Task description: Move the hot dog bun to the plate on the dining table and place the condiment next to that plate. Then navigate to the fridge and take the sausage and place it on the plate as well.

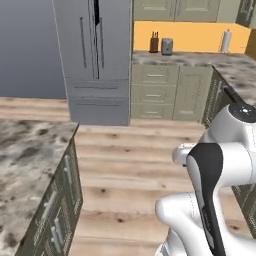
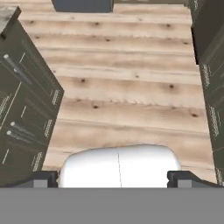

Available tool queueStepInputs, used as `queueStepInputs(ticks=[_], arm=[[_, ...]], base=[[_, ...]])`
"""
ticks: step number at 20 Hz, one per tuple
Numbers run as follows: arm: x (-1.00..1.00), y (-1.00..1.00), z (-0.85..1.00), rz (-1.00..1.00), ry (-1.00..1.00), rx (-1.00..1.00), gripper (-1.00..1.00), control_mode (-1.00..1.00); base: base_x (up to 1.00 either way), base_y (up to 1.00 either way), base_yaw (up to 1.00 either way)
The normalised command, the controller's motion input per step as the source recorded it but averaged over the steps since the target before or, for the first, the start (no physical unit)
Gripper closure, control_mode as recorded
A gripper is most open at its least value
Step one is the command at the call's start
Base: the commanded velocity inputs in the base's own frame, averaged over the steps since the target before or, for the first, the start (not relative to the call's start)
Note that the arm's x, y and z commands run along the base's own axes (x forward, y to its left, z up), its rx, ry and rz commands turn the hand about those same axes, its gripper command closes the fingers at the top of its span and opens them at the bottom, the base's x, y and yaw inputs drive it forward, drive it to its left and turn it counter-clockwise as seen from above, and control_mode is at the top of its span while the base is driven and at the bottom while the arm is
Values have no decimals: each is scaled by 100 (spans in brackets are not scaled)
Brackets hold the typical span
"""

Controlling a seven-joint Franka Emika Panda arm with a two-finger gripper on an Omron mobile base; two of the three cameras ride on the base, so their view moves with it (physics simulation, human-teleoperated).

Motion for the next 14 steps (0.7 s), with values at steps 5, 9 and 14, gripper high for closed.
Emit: queueStepInputs(ticks=[5, 9, 14], arm=[[0, 0, 0, 0, 0, 0, -100, 100], [0, 0, 0, 0, 0, 0, -100, 100], [0, 0, 0, 0, 0, 0, -100, 100]], base=[[100, -18, 42], [97, -37, 39], [84, -63, 32]])
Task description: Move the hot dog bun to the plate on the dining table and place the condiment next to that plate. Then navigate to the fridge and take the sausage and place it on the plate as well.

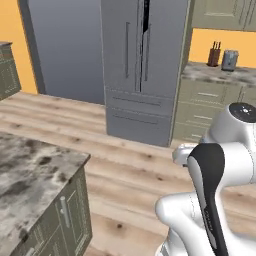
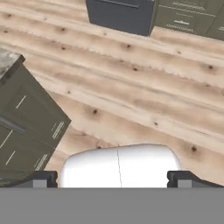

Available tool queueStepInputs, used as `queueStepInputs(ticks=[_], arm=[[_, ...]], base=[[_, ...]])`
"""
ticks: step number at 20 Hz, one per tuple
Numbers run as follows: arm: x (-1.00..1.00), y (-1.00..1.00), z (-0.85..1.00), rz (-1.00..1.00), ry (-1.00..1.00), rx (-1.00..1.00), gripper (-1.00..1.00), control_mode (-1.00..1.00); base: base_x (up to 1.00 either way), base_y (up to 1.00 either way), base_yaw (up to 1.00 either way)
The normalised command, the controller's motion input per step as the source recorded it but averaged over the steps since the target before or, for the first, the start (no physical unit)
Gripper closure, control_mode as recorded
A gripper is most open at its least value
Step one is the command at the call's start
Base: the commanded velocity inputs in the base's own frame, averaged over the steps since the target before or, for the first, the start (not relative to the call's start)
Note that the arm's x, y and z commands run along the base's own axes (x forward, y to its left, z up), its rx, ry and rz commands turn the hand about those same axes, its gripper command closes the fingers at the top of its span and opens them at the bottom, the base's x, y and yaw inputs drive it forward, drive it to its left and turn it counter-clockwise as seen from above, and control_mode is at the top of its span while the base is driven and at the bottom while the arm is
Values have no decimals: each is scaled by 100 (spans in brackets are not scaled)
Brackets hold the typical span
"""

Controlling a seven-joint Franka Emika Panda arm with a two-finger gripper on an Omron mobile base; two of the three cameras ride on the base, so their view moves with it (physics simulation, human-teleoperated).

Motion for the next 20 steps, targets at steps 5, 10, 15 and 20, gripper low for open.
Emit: queueStepInputs(ticks=[5, 10, 15, 20], arm=[[0, 0, 0, 0, 0, 0, -100, 100], [0, 0, 0, 0, 0, 0, -100, 100], [0, 0, 0, 0, 0, 0, -100, 100], [0, 0, 0, 0, 0, 0, -100, 100]], base=[[95, -63, 36], [100, -55, 42], [98, -51, 48], [100, -24, 59]])
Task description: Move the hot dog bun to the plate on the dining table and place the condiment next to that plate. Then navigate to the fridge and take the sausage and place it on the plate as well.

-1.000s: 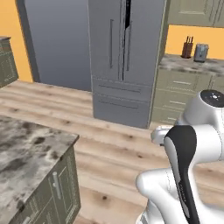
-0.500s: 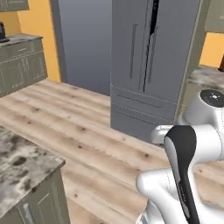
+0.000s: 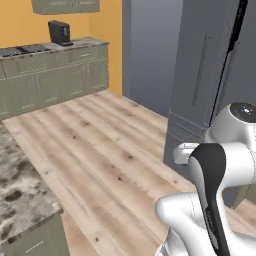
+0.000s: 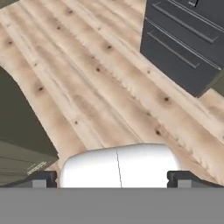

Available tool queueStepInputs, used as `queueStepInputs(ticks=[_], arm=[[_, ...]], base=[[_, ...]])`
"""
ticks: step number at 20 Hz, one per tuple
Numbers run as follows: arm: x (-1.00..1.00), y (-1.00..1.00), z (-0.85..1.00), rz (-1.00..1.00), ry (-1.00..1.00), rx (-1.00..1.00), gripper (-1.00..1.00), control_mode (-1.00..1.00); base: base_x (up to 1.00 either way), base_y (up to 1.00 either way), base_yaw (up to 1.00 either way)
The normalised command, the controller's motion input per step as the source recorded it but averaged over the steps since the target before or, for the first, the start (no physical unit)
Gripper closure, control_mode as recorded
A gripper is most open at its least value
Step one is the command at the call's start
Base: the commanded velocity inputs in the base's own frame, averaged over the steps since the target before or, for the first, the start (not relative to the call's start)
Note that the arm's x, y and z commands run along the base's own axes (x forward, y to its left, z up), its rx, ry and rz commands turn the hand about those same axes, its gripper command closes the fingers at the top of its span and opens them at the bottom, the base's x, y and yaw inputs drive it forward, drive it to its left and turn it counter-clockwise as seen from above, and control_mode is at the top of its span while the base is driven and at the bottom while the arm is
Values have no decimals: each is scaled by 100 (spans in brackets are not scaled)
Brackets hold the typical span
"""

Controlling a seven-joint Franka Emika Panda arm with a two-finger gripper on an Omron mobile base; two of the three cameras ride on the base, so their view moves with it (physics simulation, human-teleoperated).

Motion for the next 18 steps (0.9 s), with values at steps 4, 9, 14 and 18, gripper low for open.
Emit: queueStepInputs(ticks=[4, 9, 14, 18], arm=[[0, 0, 0, 0, 0, 0, -100, 100], [0, 0, 0, 0, 0, 0, -100, 100], [0, 0, 0, 0, 0, 0, -100, 100], [0, 0, 0, 0, 0, 0, -100, 100]], base=[[98, -22, 62], [93, -32, 60], [95, -41, 55], [99, -46, 50]])
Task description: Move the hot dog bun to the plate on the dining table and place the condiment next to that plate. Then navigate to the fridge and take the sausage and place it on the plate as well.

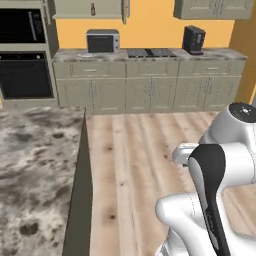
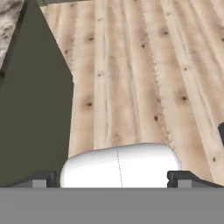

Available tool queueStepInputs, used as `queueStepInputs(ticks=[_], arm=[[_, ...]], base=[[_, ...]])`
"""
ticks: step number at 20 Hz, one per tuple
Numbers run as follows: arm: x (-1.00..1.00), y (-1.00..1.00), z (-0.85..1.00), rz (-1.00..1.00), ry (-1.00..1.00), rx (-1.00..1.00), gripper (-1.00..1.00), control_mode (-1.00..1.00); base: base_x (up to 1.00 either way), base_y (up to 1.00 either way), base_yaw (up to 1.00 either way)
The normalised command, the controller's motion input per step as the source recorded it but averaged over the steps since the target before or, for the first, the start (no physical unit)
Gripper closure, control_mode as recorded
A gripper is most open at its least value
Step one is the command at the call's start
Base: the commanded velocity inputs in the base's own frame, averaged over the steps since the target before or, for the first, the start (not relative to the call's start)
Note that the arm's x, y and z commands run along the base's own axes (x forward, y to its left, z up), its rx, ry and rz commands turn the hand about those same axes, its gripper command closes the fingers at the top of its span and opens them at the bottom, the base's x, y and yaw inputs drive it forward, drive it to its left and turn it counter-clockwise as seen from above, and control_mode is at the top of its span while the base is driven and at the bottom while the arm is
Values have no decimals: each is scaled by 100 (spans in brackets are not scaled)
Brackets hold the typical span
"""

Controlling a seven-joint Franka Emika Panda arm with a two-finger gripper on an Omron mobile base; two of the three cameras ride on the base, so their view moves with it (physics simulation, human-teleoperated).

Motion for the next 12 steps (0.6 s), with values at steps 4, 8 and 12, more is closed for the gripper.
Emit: queueStepInputs(ticks=[4, 8, 12], arm=[[0, 0, 0, 0, 0, 0, -100, 100], [0, 0, 0, 0, 0, 0, -100, 100], [0, 0, 0, 0, 0, 0, -100, 100]], base=[[100, -50, 39], [100, -36, 7], [99, -14, -5]])
